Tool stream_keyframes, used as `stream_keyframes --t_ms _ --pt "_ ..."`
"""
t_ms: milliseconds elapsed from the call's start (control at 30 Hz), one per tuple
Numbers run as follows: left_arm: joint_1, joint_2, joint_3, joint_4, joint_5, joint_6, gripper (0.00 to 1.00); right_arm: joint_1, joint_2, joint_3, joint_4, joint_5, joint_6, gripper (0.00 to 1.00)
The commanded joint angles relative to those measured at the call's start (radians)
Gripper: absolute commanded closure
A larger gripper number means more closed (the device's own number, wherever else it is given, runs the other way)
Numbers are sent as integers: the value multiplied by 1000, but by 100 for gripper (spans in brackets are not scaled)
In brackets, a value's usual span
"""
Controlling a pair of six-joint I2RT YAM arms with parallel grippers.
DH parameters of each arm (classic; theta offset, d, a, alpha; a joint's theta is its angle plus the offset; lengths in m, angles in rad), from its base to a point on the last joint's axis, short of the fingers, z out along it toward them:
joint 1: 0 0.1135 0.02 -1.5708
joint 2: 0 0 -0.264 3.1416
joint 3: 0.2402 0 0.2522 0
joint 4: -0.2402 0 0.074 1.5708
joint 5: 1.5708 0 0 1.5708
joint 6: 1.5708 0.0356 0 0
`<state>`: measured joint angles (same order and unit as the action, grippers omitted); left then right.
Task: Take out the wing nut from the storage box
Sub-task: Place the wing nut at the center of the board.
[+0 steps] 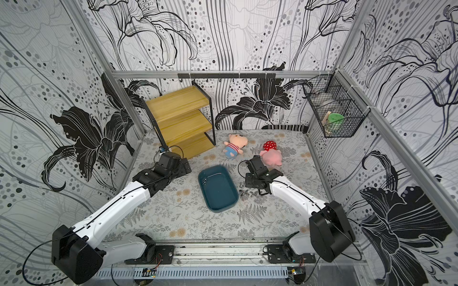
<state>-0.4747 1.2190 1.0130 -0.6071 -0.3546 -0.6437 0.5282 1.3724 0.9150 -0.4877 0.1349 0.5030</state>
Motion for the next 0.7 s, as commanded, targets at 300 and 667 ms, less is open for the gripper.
stream_keyframes --t_ms 300,667 --pt "-10 12 16 36 5 -7 5 -133 -21 -130 -2 -52 -46 96" --pt "-10 8 11 35 0 -7 5 -174 3 -168 9 -80 -54 96"
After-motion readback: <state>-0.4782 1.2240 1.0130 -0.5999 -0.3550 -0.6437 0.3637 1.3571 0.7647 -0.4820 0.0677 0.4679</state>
